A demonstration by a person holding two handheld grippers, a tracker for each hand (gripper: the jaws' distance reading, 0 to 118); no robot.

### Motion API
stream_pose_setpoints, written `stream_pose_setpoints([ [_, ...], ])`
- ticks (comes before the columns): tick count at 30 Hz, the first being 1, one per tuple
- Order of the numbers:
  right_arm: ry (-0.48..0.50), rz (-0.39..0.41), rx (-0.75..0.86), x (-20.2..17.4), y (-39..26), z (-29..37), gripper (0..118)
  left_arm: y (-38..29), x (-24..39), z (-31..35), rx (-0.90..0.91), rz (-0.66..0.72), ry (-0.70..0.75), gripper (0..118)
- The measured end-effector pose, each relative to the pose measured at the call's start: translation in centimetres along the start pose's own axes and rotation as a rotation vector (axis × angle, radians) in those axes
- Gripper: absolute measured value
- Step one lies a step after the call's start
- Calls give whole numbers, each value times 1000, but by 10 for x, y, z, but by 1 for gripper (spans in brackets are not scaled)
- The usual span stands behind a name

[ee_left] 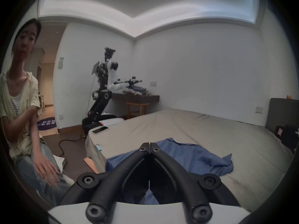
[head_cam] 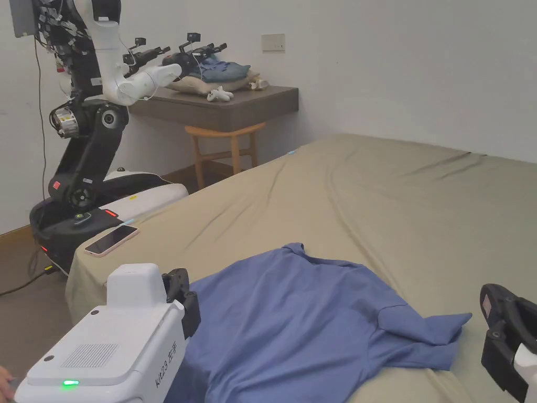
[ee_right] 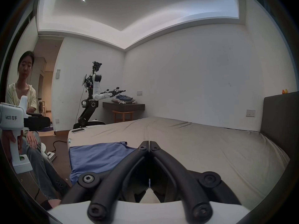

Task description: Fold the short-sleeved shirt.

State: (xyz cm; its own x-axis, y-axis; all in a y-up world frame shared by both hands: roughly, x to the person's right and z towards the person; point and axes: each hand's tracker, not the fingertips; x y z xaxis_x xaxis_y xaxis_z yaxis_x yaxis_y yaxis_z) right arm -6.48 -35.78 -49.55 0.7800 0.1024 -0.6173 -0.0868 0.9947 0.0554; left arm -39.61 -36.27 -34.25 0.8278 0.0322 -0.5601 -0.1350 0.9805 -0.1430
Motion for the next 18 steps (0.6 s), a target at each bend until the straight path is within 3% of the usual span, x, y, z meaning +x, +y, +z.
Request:
stream_pose_setpoints([
  [7,-43,-3,-72,27,-33,-35,0,-2,68,-133,-106,-54,-184,0],
  [10,-83,-61,-163,44,-55,-46,0,-11,104,-219,-248,-81,-272,0],
  [11,-96,-68,-182,48,-61,-48,0,-15,112,-241,-296,-71,-297,5],
  [12,-107,-69,-201,52,-67,-48,0,-21,122,-268,-371,-79,-317,22],
  [13,-105,-67,-209,58,-73,-50,0,-29,130,-293,-447,-70,-313,64],
  [14,-114,-77,-233,63,-80,-51,0,-38,137,-314,-497,-62,-301,94],
  [15,-120,-75,-236,68,-84,-51,0,-48,141,-327,-516,-41,-284,113],
  [18,-136,-86,-270,80,-97,-52,0,-70,152,-361,-597,-36,-237,117],
])
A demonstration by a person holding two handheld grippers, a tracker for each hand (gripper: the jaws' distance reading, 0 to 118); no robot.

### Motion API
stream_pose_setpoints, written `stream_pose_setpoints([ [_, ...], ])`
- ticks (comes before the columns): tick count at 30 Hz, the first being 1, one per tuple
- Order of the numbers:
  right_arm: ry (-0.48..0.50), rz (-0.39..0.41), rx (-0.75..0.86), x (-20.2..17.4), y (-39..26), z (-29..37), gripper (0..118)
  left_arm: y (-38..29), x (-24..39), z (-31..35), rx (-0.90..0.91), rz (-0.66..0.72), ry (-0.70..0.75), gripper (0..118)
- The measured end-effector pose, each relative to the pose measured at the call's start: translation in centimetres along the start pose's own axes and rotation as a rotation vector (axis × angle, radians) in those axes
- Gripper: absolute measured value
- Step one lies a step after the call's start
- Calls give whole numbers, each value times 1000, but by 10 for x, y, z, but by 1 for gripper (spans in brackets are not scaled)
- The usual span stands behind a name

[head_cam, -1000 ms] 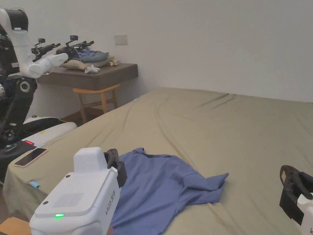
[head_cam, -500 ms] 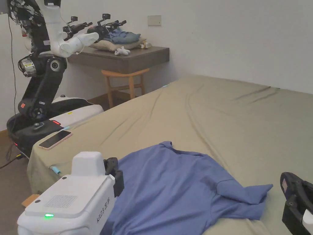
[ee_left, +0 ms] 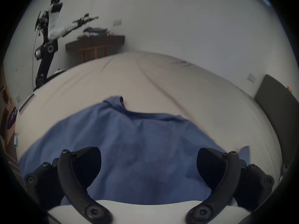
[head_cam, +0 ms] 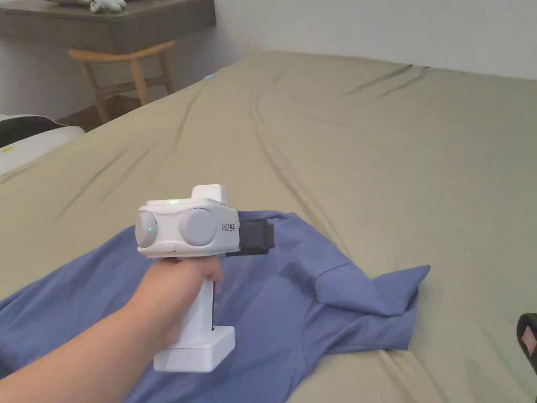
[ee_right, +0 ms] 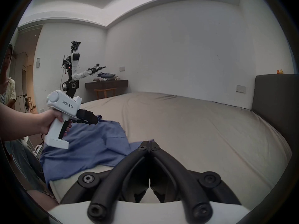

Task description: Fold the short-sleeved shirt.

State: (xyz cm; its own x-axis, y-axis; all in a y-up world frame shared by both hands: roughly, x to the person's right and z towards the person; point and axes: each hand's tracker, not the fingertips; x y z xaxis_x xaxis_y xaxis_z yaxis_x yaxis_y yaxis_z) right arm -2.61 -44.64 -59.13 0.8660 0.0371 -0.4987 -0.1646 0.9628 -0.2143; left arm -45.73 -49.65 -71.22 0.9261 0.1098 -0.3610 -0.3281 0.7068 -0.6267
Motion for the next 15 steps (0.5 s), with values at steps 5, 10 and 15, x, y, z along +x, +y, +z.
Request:
stream_pose_setpoints([
  [5,-14,-42,-25,16,-12,-6,0,-20,7,-33,-47,-41,110,106],
  [10,-7,-47,-34,19,-12,5,0,-23,27,-10,7,-171,50,16],
  [15,4,-36,-16,31,7,32,0,-17,31,16,41,-168,40,0],
])
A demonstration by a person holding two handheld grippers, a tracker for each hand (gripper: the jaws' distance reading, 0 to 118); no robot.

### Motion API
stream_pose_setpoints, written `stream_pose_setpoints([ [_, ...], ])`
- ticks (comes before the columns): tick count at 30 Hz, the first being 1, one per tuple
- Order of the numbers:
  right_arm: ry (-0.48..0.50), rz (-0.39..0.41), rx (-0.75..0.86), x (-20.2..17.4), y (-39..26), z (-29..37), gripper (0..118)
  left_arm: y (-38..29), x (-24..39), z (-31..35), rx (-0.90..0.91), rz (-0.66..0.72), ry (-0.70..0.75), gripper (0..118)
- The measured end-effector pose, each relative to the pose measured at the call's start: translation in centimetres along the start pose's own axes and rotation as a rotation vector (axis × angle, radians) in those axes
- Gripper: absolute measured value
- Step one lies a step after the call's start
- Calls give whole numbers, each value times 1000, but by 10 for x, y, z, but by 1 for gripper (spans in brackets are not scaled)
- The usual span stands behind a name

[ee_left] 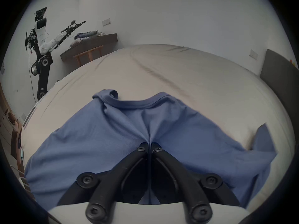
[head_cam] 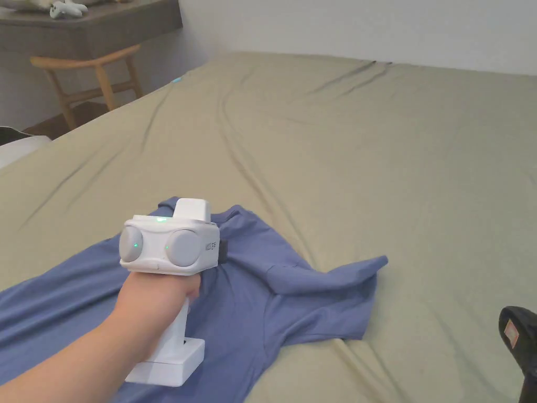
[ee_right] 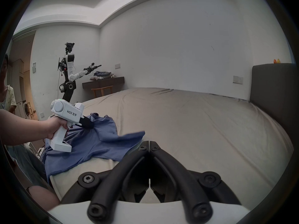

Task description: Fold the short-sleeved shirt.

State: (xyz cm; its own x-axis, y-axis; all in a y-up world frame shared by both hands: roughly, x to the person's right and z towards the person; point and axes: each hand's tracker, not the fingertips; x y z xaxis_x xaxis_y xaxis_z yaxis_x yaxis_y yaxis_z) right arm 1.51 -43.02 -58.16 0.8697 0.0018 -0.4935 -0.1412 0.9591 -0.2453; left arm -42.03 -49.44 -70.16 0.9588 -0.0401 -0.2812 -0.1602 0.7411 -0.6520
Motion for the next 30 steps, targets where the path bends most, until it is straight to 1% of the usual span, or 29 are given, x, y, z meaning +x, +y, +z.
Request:
stream_pose_setpoints([
  [2,-26,58,47,8,13,21,0,14,-2,30,92,25,-7,0],
  [3,-34,79,70,14,21,36,0,26,-3,48,106,38,-27,0],
  [6,-61,100,95,28,34,70,0,52,0,104,237,19,-42,0],
  [8,-74,110,114,38,40,94,0,70,6,143,322,36,-77,0],
  [10,-111,121,151,46,45,122,0,87,24,190,404,25,-136,0],
  [11,-113,141,173,49,48,133,0,94,35,211,456,7,-153,0],
  [13,-123,102,150,57,47,155,0,110,63,253,518,-40,-209,0],
  [15,-150,124,176,62,49,177,0,124,102,294,561,-85,-301,0],
  [17,-175,118,188,68,49,196,0,131,146,329,580,-151,-390,0],
  [20,-227,88,217,80,49,227,0,138,218,364,626,-245,-511,0],
  [22,-273,73,240,88,47,249,0,139,268,378,615,-281,-587,0],
  [26,-360,37,265,110,38,295,0,130,378,363,489,-332,-739,0],
  [30,-436,9,244,132,16,328,0,86,492,320,331,-444,-772,0],
])
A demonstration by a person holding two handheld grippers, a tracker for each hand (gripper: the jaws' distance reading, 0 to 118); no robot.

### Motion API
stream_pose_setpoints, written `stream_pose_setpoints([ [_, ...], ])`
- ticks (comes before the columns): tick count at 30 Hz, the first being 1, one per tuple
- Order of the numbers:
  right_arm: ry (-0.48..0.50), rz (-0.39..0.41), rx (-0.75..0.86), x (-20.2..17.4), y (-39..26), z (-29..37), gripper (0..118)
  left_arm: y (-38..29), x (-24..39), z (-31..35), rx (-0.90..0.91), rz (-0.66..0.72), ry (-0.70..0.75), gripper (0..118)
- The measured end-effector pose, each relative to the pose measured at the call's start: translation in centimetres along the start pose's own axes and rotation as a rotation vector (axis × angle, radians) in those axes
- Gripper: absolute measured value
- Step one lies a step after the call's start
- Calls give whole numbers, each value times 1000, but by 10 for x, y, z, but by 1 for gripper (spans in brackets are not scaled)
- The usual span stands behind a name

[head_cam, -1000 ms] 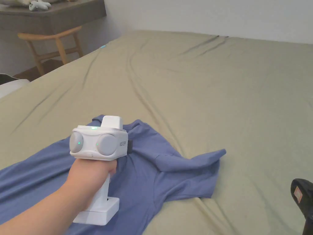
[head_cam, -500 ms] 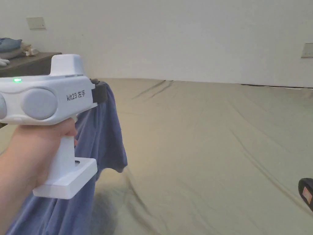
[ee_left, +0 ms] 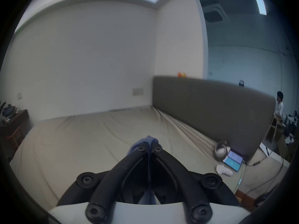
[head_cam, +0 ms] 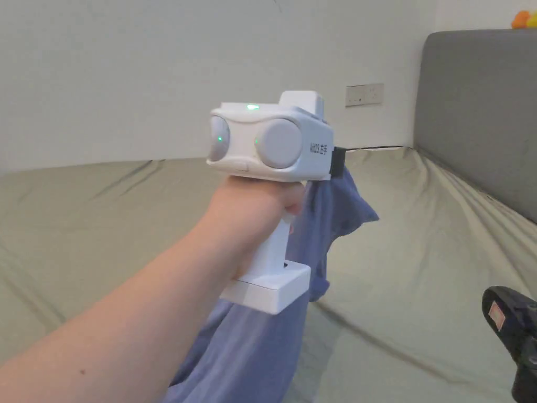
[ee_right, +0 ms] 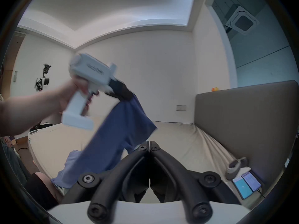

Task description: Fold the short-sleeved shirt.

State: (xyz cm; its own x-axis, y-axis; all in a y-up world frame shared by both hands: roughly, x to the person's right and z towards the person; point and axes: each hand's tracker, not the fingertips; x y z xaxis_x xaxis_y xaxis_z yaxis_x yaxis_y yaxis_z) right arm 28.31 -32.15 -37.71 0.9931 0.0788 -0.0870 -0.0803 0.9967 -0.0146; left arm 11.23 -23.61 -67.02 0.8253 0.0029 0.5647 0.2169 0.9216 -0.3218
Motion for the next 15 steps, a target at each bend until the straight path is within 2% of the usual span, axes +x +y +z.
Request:
stream_pose_setpoints([
  [6,-83,-30,-70,30,-23,19,0,-102,82,-123,-267,-7,-108,0],
  [9,-103,-41,-99,38,-32,21,0,-150,109,-152,-358,-10,-134,0],
  [11,-114,-33,-116,40,-35,21,0,-173,115,-164,-353,-28,-167,0],
  [12,-116,-32,-121,41,-37,21,0,-181,120,-165,-347,-41,-154,5],
  [13,-118,-34,-124,43,-38,21,0,-185,120,-166,-342,-34,-151,32],
  [15,-118,-38,-131,43,-40,19,0,-187,112,-166,-344,8,-146,98],
])
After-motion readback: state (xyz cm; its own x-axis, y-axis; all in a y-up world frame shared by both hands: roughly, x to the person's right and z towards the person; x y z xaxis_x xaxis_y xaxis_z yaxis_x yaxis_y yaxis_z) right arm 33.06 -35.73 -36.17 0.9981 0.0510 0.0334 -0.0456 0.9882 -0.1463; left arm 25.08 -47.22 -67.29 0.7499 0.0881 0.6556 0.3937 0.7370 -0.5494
